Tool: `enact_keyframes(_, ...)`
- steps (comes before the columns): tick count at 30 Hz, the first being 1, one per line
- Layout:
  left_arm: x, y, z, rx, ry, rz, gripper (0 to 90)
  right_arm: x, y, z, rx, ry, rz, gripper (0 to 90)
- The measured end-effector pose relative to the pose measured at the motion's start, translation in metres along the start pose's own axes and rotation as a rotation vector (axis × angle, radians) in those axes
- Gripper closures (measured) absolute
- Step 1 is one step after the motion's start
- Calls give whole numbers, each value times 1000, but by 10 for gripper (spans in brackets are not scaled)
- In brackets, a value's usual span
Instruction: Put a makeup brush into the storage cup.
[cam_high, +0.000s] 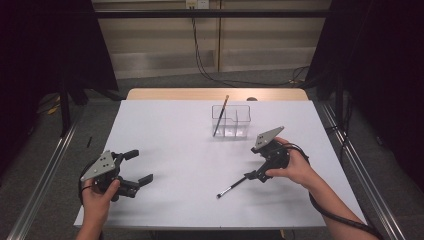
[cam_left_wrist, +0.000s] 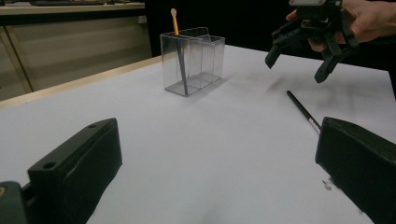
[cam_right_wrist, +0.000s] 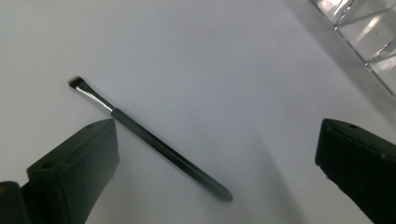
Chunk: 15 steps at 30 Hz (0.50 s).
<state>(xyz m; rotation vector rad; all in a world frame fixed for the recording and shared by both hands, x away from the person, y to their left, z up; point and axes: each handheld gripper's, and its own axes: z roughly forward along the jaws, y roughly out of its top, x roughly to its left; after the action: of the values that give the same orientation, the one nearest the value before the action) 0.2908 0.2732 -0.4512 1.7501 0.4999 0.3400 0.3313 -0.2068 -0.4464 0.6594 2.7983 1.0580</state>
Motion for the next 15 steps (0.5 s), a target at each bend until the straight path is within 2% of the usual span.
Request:
enact_keyframes(5,0,0,1,3,-4,1,4,0,3,5,87,-4,-11,0)
enact_keyframes(15,-1,1,2,3,-7,1,4,0,6,14,207,-13,-35,46)
